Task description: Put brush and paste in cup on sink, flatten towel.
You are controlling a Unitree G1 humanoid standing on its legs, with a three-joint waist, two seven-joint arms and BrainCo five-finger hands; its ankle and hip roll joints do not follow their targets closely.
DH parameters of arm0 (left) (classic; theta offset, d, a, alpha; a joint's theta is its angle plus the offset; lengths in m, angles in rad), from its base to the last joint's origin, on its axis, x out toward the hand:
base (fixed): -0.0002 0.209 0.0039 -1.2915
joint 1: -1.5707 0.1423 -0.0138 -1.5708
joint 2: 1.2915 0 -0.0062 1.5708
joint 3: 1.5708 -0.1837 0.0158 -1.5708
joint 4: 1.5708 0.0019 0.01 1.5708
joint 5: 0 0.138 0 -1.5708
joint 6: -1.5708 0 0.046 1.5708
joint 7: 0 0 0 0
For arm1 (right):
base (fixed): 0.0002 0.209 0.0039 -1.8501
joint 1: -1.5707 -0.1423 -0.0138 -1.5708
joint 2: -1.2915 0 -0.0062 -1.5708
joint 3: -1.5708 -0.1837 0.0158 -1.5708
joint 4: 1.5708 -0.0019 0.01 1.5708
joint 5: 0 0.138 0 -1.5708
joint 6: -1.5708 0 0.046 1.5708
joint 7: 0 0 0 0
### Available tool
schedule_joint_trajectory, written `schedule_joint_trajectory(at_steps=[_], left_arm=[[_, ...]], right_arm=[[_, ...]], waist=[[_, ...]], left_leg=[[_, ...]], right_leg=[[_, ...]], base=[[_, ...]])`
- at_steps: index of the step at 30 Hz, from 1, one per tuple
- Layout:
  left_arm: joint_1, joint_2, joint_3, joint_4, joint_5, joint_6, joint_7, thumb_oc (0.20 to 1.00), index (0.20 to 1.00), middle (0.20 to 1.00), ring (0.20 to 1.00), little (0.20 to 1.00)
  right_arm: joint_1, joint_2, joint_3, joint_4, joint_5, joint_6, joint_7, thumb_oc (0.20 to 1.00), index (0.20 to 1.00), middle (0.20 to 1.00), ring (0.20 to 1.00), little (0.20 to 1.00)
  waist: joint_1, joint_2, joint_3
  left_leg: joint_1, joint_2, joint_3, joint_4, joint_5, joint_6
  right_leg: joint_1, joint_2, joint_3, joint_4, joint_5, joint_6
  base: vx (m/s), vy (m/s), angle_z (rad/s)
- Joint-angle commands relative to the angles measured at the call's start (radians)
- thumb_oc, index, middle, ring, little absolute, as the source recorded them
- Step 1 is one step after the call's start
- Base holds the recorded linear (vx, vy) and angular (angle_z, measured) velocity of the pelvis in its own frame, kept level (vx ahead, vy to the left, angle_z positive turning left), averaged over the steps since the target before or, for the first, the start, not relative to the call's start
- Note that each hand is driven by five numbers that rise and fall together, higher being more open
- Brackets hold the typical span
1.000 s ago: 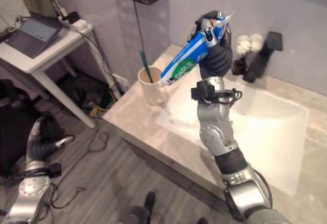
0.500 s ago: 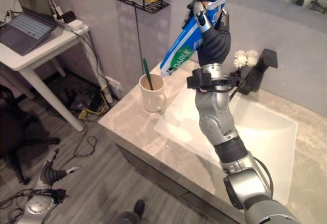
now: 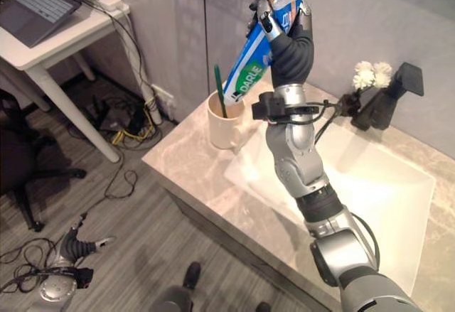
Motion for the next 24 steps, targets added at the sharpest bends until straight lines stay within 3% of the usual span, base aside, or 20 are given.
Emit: schedule_joint_trajectory(at_steps=[1, 18, 19, 20, 21, 24], left_arm=[[-0.016, 0.076, -0.021, 0.008, 0.027, -0.04, 0.029, 1.0, 1.0, 1.0, 1.0, 1.0], [-0.069, 0.048, -0.052, 0.056, 0.05, -0.033, 0.06, 1.0, 1.0, 1.0, 1.0, 1.0], [-0.071, 0.045, -0.053, 0.058, 0.05, -0.032, 0.059, 1.0, 1.0, 1.0, 1.0, 1.0], [-0.071, 0.043, -0.053, 0.057, 0.051, -0.033, 0.06, 1.0, 1.0, 1.0, 1.0, 1.0], [-0.073, 0.041, -0.055, 0.059, 0.052, -0.034, 0.061, 1.0, 1.0, 1.0, 1.0, 1.0], [-0.069, 0.041, -0.055, 0.043, 0.055, -0.037, 0.063, 1.0, 1.0, 1.0, 1.0, 1.0]], right_arm=[[-0.109, -0.059, -0.017, -0.047, -0.031, -0.038, -0.008, 0.2, 0.2, 0.2, 0.2, 0.2], [-0.049, -0.089, 0.045, -0.064, -0.01, -0.015, 0.038, 0.2, 0.2, 0.2, 0.2, 0.2], [-0.047, -0.092, 0.052, -0.066, -0.009, -0.011, 0.046, 0.285, 0.285, 0.285, 0.285, 0.285], [-0.047, -0.101, 0.062, -0.071, -0.011, -0.008, 0.056, 0.611, 0.611, 0.611, 0.611, 0.611], [-0.045, -0.107, 0.067, -0.074, -0.02, -0.004, 0.054, 1.0, 1.0, 1.0, 1.0, 1.0], [-0.043, -0.125, 0.078, -0.085, -0.04, 0.002, 0.062, 1.0, 1.0, 1.0, 1.0, 1.0]], waist=[[0.037, 0.015, -0.009], [0.031, 0.007, -0.005], [0.031, 0.006, -0.005], [0.029, 0.005, -0.006], [0.028, 0.004, -0.007], [0.027, 0.004, -0.008]], left_leg=[[-0.078, -0.03, -0.061, -0.048, 0.086, 0.029], [-0.085, -0.04, -0.081, -0.048, 0.085, 0.029], [-0.085, -0.04, -0.081, -0.048, 0.085, 0.029], [-0.084, -0.04, -0.079, -0.048, 0.084, 0.028], [-0.083, -0.04, -0.08, -0.048, 0.084, 0.028], [-0.082, -0.038, -0.079, -0.048, 0.084, 0.027]], right_leg=[[0.087, -0.091, -0.068, 0.092, 0.273, 0.078], [0.098, -0.098, -0.092, 0.094, 0.316, 0.082], [0.099, -0.097, -0.091, 0.093, 0.318, 0.082], [0.1, -0.097, -0.093, 0.093, 0.319, 0.082], [0.101, -0.096, -0.093, 0.092, 0.32, 0.082], [0.103, -0.096, -0.092, 0.091, 0.323, 0.083]], base=[[0.01, 0.021, 0.06], [0.01, 0.007, 0.04], [0.0, 0.0, 0.0], [0.0, 0.0, 0.0], [0.0, 0.0, 0.0], [0.0, 0.0, 0.0]])
